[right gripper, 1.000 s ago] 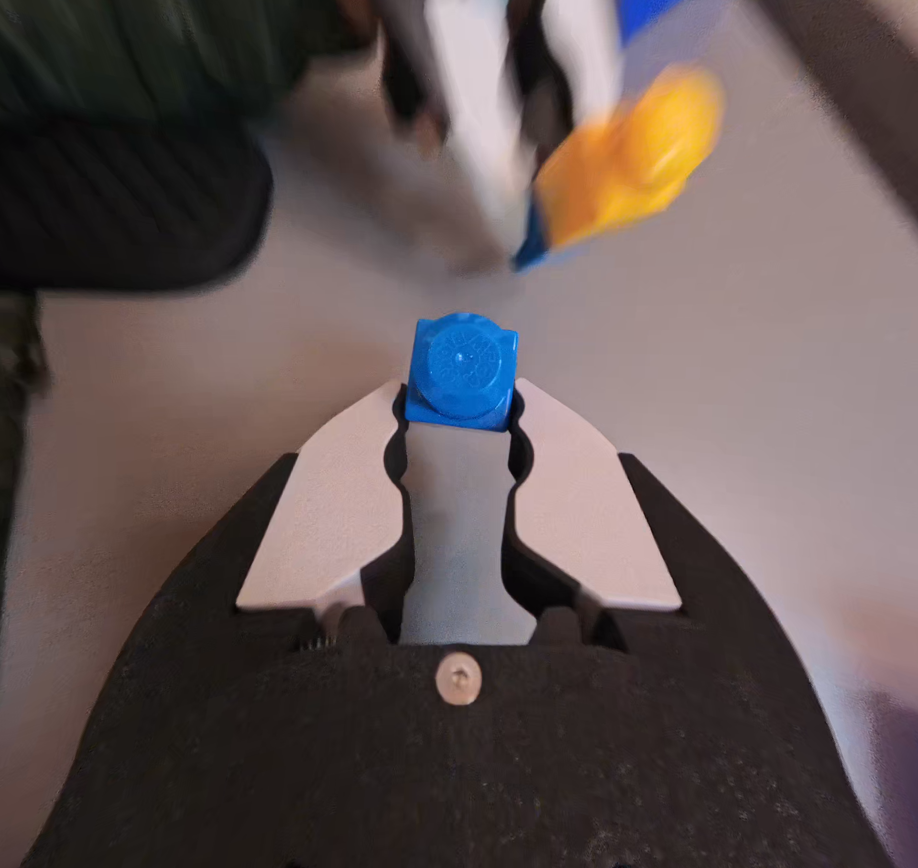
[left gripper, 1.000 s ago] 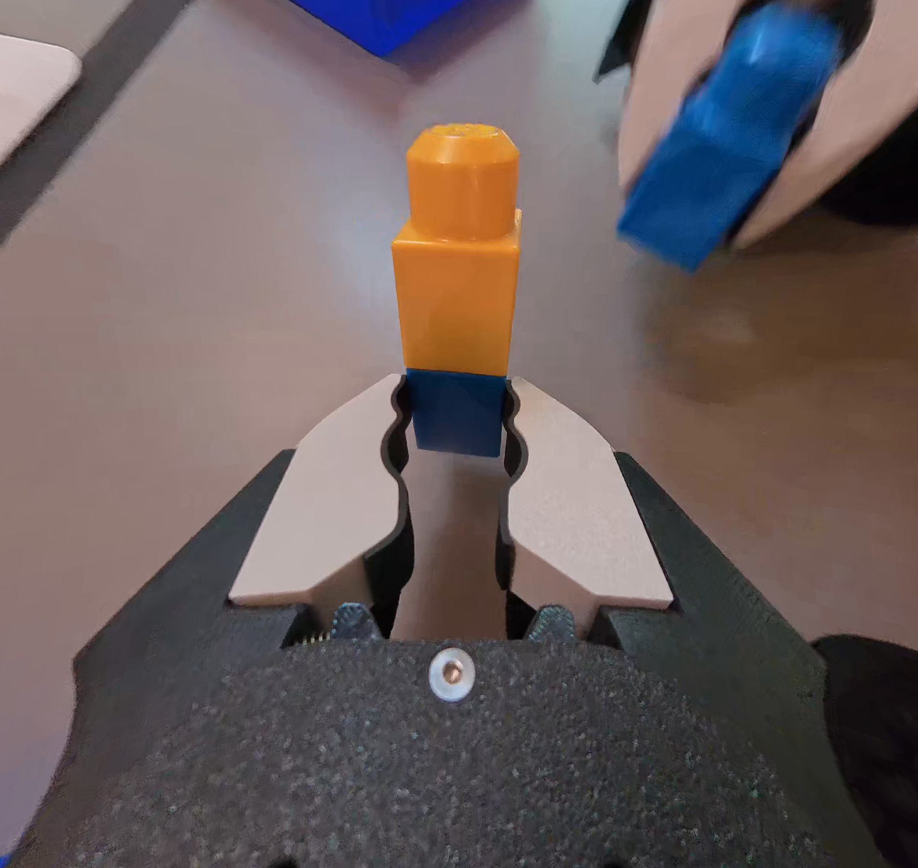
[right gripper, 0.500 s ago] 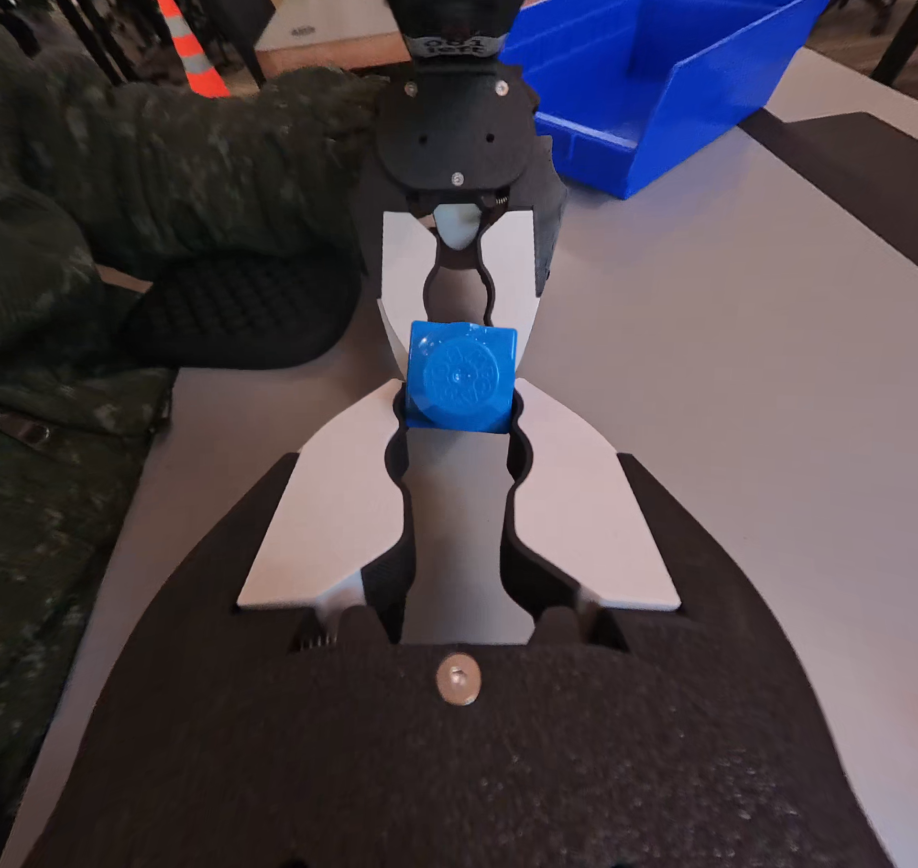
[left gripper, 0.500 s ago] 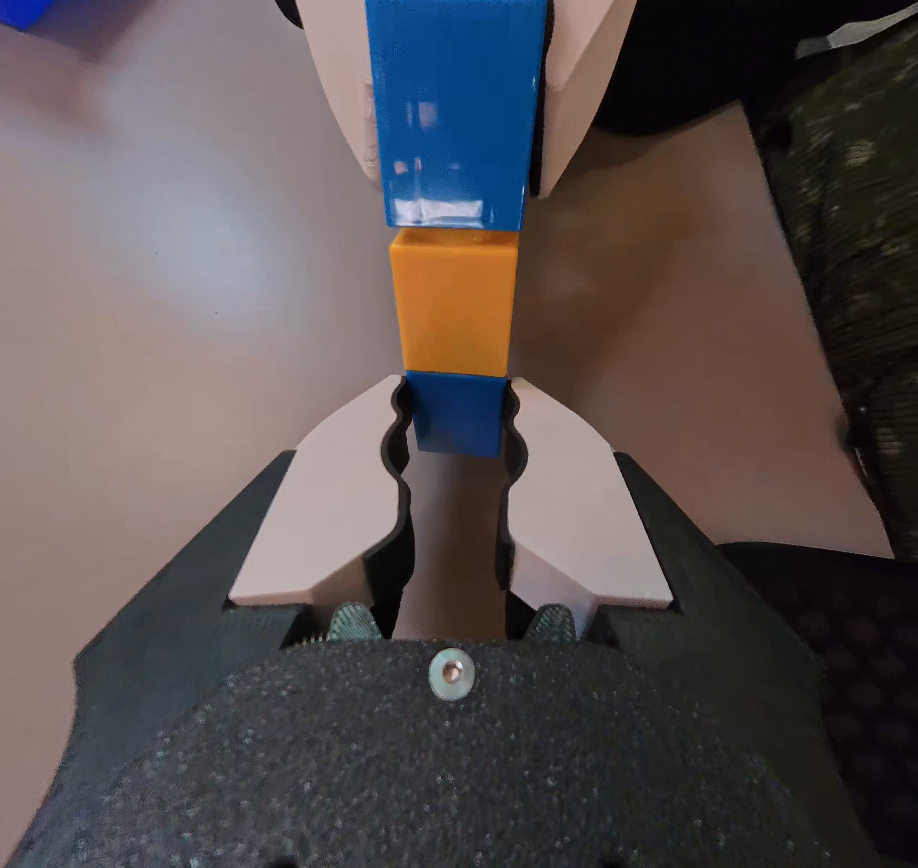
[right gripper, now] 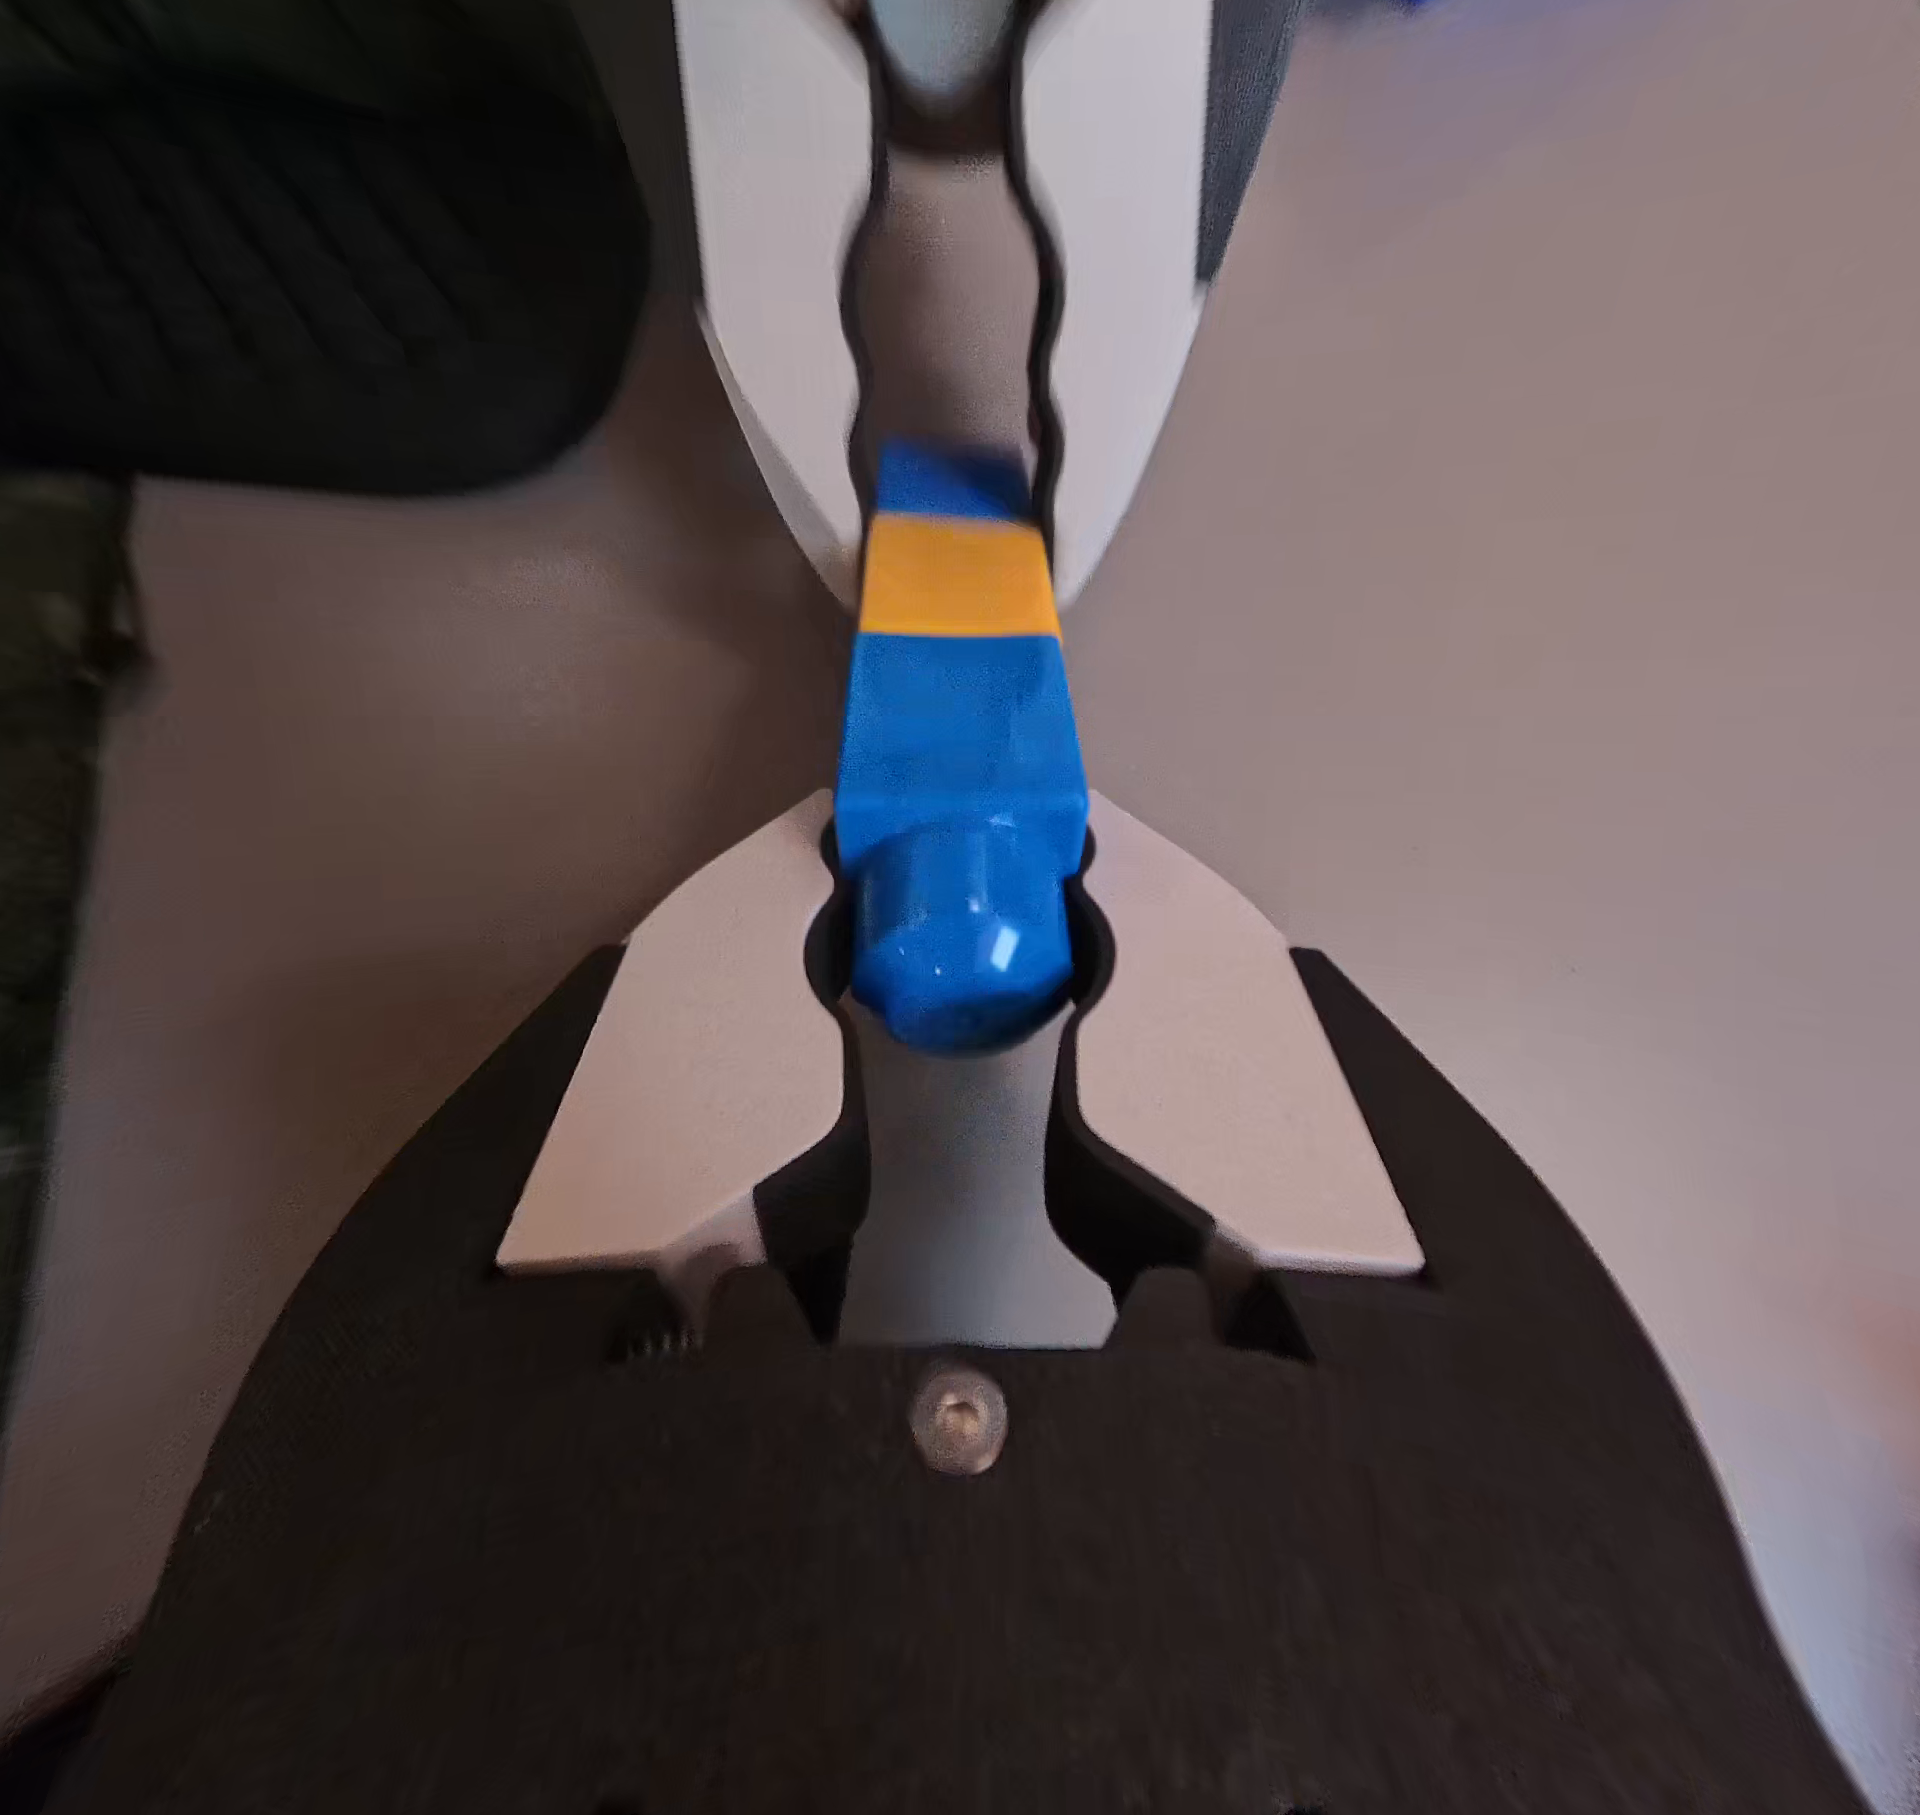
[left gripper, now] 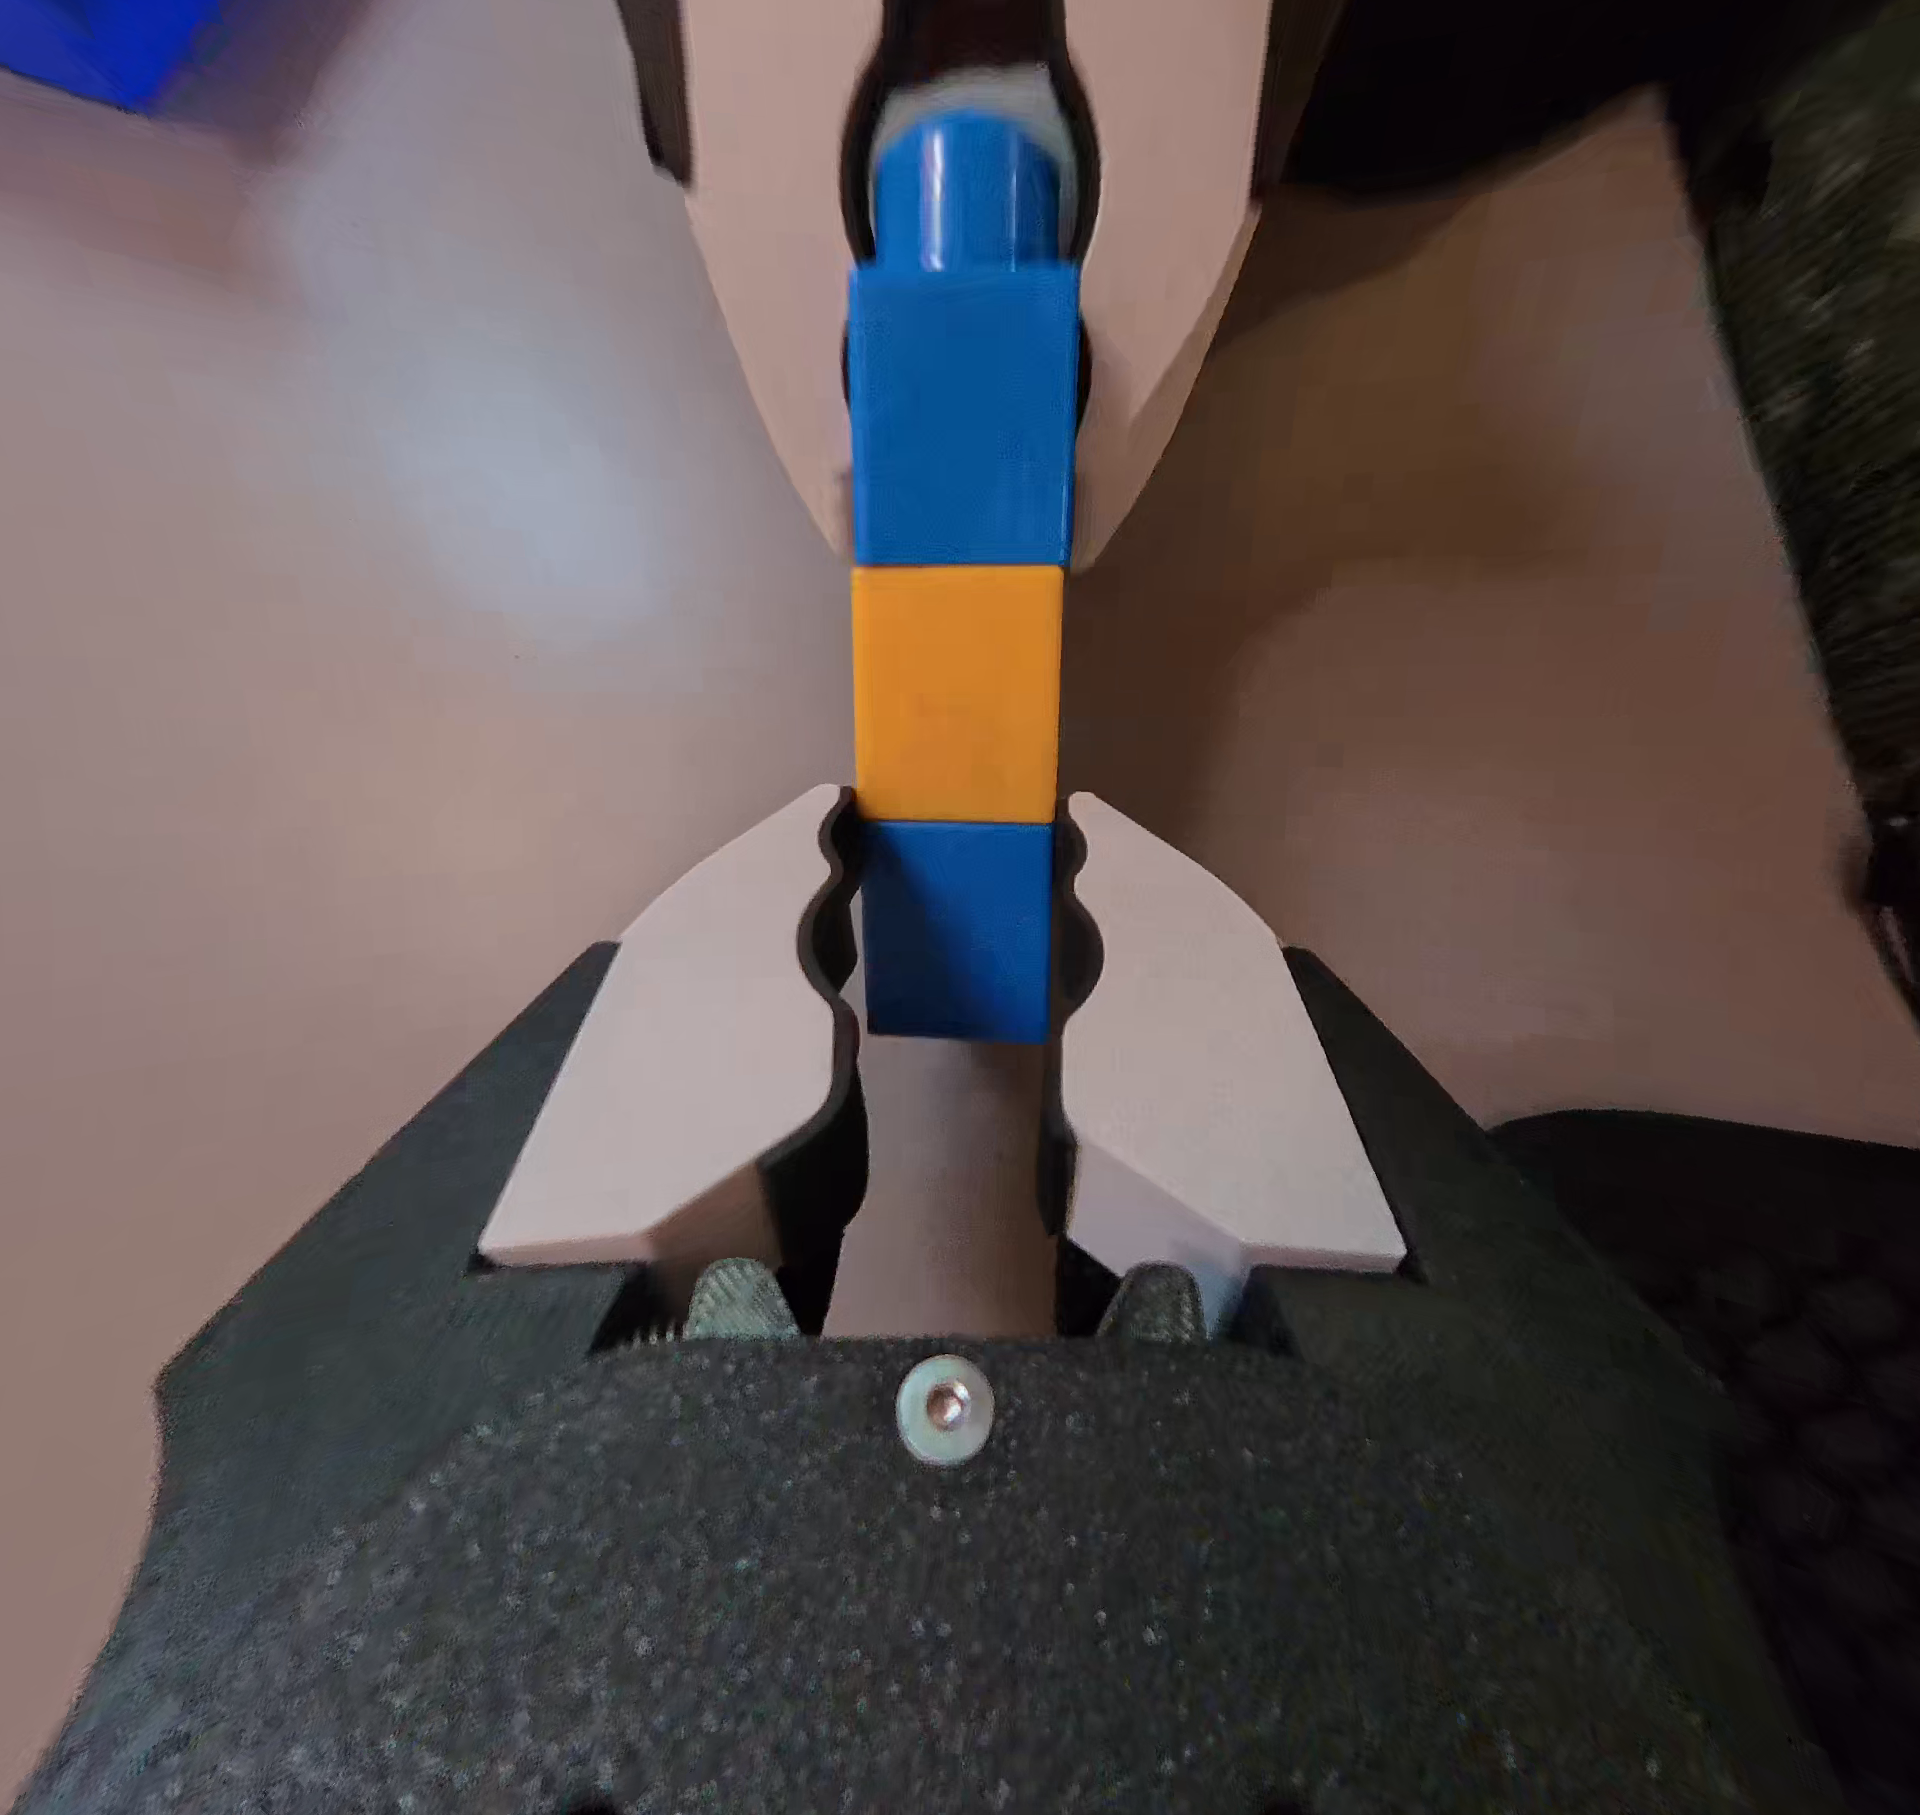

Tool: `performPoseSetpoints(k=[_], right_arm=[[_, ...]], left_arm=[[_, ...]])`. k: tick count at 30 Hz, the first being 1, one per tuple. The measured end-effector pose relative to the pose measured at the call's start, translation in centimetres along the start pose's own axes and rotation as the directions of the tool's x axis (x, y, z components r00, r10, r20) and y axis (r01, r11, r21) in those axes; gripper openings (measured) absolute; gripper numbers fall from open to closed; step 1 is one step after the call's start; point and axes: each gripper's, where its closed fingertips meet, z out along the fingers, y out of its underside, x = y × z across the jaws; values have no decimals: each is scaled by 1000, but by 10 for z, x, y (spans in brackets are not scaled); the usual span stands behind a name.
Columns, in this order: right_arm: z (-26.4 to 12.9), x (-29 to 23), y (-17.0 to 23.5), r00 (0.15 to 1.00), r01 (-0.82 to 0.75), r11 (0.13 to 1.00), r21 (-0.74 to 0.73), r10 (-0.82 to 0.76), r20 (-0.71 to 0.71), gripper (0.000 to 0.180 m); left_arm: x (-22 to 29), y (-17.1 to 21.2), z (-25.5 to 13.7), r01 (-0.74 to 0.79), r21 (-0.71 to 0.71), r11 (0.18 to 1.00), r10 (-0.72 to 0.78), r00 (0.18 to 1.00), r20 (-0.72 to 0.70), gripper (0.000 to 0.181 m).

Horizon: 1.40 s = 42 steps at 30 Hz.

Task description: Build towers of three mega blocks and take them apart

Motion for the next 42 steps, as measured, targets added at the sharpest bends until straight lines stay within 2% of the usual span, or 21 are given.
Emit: performPoseSetpoints(k=[3, 10, 13, 17, 24, 26, 28, 31, 33, 37, 39, 42], right_arm=[[-4, 1, -16, 999, -29, 990, 141, 25, 28, 37], [-12, 3, -29, 1000, -5, 978, 208, 7, -11, 37], [-28, 8, -42, 999, -50, 950, 308, 50, 8, 52], [-47, 23, -47, 995, -90, 909, 407, 102, -8, 53], [-6, 20, -15, 998, -48, 979, 200, 55, -32, 57], [1, 18, -11, 999, -38, 982, 185, 44, -27, 53], [-1, 15, -15, 1000, -17, 980, 201, 22, -19, 31], [-17, 12, -27, 1000, -1, 972, 235, 4, -12, 31], [-26, 13, -27, 999, 19, 981, 192, -13, -31, 31], [-64, 34, -13, 993, 14, 999, 41, -9, -114, 31], [-104, 65, -5, 973, -26, 999, -40, 16, -230, 31], [-178, 118, 11, 918, -129, 968, -215, 34, -396, 31]], left_arm=[[-1, -17, -22, 27, 92, 995, -29, 999, 22, 35], [-3, -24, -32, 15, 165, 986, -21, 999, 38, 35], [-12, -22, -43, 38, 213, 976, -50, 997, 55, 35], [-19, -26, -55, 98, 332, 938, -107, 994, 6, 35], [-17, -31, -53, 97, 372, 923, -98, 995, -15, 35], [-17, -33, -56, 91, 385, 918, -94, 995, -12, 35], [-15, -34, -58, 91, 396, 914, -91, 996, -19, 35], [-14, -40, -63, 84, 439, 894, -80, 996, -27, 35], [-16, -44, -63, 53, 472, 880, -62, 998, 5, 34], [-39, -44, -76, 76, 558, 826, -141, 987, 73, 36], [-55, -39, -83, 124, 607, 785, -218, 972, 83, 31], [-81, -23, -82, 169, 619, 767, -321, 936, 142, 22]])
